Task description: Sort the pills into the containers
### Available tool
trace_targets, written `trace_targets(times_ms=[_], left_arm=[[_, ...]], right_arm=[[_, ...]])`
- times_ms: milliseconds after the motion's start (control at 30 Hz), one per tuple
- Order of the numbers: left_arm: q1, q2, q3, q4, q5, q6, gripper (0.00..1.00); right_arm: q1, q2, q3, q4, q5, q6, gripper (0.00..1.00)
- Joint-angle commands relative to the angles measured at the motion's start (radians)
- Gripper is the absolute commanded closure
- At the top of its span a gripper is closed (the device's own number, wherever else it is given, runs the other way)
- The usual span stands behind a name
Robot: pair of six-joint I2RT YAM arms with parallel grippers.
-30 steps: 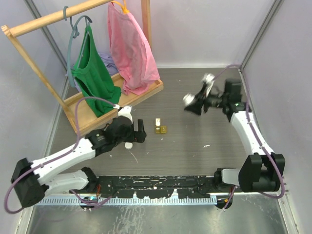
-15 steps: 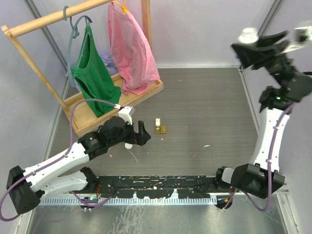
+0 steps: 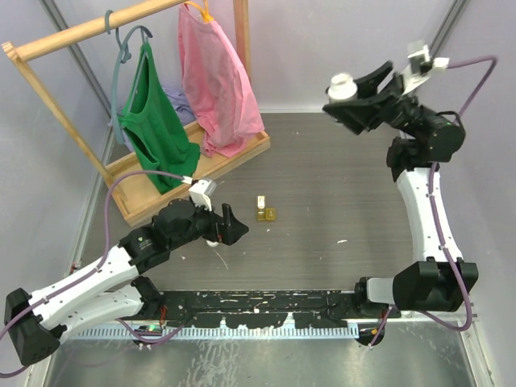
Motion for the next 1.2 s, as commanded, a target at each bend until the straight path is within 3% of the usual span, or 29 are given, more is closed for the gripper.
trace_targets(times_ms=[0, 67, 133, 200, 233, 267, 333, 433, 500, 633, 867, 1167], left_arm=[[0.009, -0.026, -0.04, 0.095, 0.0, 0.009, 0.02], [0.01, -0.026, -0.059, 0.104, -0.015, 0.009, 0.02], [0.01, -0.024, -0.086, 0.142, -0.017, 0.021, 0.02], [0.01, -0.017, -0.109, 0.181, -0.029, 0.032, 0.02], [0.011, -0.008, -0.117, 0.194, -0.045, 0.036, 0.02], [0.01, 0.005, -0.122, 0.197, -0.069, 0.035, 0.0], [0.012, 0.042, -0.118, 0.191, -0.117, 0.034, 0.1], [0.02, 0.124, -0.095, 0.191, -0.171, 0.029, 0.46], [0.034, 0.212, -0.066, 0.193, -0.191, 0.028, 0.65], [0.084, 0.404, 0.003, 0.234, -0.137, 0.03, 0.82], [0.108, 0.686, 0.079, 0.364, -0.06, -0.017, 0.88], [0.109, 0.856, 0.169, 0.389, -0.017, -0.054, 0.88]], right_arm=[[0.056, -0.077, -0.171, -0.033, -0.158, -0.225, 0.99], [0.106, -0.082, -0.308, 0.064, -0.227, -0.259, 0.99], [0.169, -0.093, -0.427, -0.071, -0.308, -0.45, 0.99], [0.19, -0.127, -0.499, -0.403, -0.314, -0.795, 0.99], [0.202, -0.138, -0.51, -0.609, -0.306, -1.1, 0.99], [0.217, -0.137, -0.499, -0.94, -0.281, -1.359, 0.99], [0.254, -0.11, -0.455, -1.307, -0.2, -1.731, 0.99], [0.29, -0.05, -0.427, -1.54, -0.127, -1.994, 0.99], [0.298, -0.018, -0.436, -1.565, -0.123, -2.043, 0.99], [0.307, 0.004, -0.463, -1.557, -0.102, -2.064, 0.99], [0.309, -0.008, -0.506, -1.501, -0.041, -2.009, 0.99], [0.309, 0.002, -0.507, -1.51, -0.062, -2.01, 0.99]])
